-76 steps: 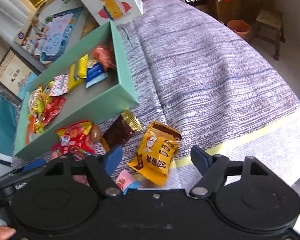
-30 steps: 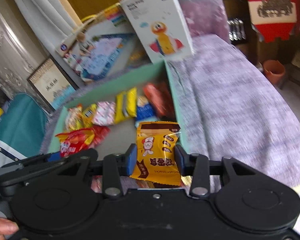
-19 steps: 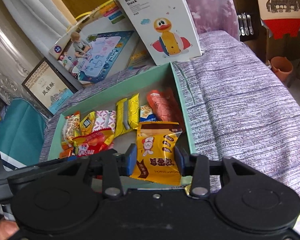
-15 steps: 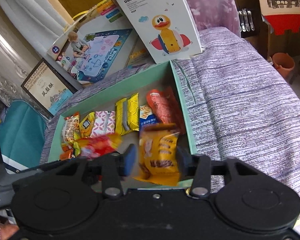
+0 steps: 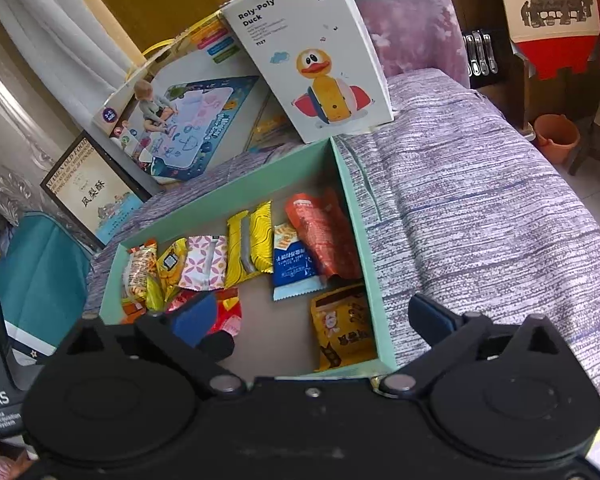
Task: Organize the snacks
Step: 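Drop the yellow bag and rainbow candy bag into the tray, open both grippers, then grasp the pink-blue wrapped candy with the right gripper while the left grasps the clear pastry bag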
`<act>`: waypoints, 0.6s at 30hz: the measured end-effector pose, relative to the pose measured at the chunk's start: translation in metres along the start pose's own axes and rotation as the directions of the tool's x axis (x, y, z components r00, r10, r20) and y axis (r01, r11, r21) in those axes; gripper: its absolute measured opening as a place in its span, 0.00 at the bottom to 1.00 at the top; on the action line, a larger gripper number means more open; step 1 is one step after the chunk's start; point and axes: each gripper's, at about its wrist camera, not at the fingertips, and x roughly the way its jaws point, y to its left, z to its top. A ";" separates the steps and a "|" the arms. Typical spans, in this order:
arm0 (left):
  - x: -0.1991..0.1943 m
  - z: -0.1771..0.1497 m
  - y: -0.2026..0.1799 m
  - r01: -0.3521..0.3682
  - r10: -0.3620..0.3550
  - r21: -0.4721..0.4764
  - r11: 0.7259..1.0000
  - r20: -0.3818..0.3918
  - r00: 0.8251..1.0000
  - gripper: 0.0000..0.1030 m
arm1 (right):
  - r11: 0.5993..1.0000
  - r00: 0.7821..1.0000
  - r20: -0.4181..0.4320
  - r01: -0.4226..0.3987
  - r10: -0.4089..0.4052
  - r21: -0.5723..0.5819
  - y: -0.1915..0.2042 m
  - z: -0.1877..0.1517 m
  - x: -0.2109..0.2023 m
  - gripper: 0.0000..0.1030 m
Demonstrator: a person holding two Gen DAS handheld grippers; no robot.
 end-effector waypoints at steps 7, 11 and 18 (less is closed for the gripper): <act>-0.024 -0.008 0.006 -0.006 0.006 0.001 1.000 0.034 0.999 1.00 | 1.000 1.000 0.013 0.003 -0.003 -0.017 0.010 -0.010 -0.018 1.00; -0.037 -0.021 0.017 -0.019 0.019 -0.008 1.000 0.033 0.999 1.00 | 1.000 1.000 0.003 -0.001 0.001 -0.017 0.014 -0.021 -0.025 1.00; -0.051 -0.060 0.040 -0.047 0.047 -0.019 0.999 0.000 0.999 1.00 | 1.000 1.000 -0.029 -0.005 0.005 -0.021 0.015 -0.048 -0.029 1.00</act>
